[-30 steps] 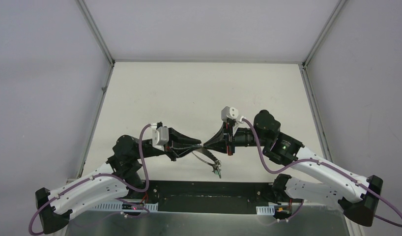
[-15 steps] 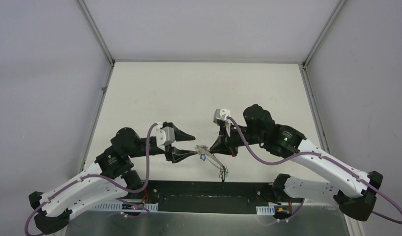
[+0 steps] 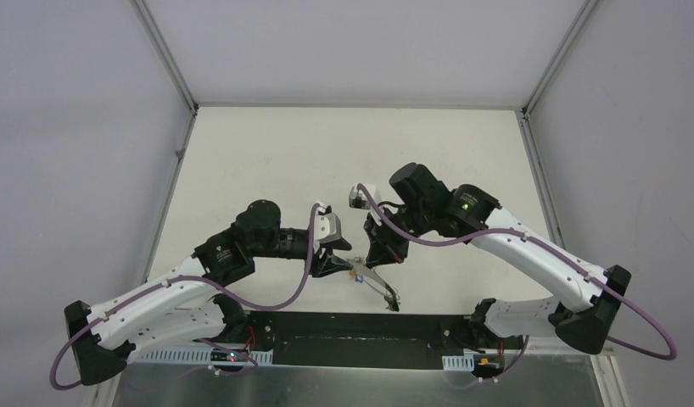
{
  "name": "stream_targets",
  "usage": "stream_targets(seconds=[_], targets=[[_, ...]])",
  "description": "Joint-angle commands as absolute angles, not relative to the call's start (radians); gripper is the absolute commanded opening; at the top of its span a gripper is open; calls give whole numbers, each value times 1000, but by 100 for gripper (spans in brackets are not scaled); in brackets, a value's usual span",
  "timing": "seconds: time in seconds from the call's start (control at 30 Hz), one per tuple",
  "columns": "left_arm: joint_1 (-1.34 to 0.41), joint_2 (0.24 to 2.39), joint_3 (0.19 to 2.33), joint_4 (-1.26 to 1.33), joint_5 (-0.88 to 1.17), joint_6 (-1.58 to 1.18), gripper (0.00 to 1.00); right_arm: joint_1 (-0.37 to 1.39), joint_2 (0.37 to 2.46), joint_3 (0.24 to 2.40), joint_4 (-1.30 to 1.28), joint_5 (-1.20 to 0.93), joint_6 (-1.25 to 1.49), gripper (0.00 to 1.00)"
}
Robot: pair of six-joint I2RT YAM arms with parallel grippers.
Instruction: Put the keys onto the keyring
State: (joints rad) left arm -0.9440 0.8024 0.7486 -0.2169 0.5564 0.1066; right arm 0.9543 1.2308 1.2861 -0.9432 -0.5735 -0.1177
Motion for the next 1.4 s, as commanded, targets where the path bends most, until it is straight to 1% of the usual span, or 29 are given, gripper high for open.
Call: stream_targets(seconds=[0.0, 0.17, 0.37, 0.4, 0.47, 0.63, 0.77, 0.9, 0.93, 1.03, 1.13, 1.37], targets=[[-966, 792, 720, -52, 594, 68, 45, 898, 1266, 1374, -1003, -715, -94, 0], [-981, 817, 690, 25, 583, 31, 41, 875, 1284, 1382, -995, -788, -82, 0], [-994, 840, 674, 72, 544, 4, 37, 873, 1274, 1373, -971, -795, -76, 0], [-995, 838, 668, 86, 539, 2, 34, 873, 1273, 1374, -969, -796, -76, 0], [-994, 840, 664, 97, 533, 2, 26, 872, 1272, 1373, -967, -797, -74, 0], [-995, 836, 666, 97, 534, 2, 20, 873, 1272, 1368, -966, -786, -79, 0], [-995, 838, 668, 96, 535, 3, 20, 873, 1272, 1367, -960, -785, -80, 0], [-995, 840, 674, 102, 519, -46, 25, 873, 1269, 1366, -955, -782, -81, 0], [-995, 839, 675, 103, 513, -48, 24, 873, 1269, 1364, -952, -784, -81, 0], [-995, 835, 676, 92, 481, -47, 8, 873, 1267, 1362, -948, -792, -83, 0], [-995, 833, 669, 91, 469, -51, 0, 873, 1263, 1359, -948, -792, -81, 0], [-995, 836, 666, 91, 448, -90, 0, 873, 1236, 1335, -904, -750, -73, 1]])
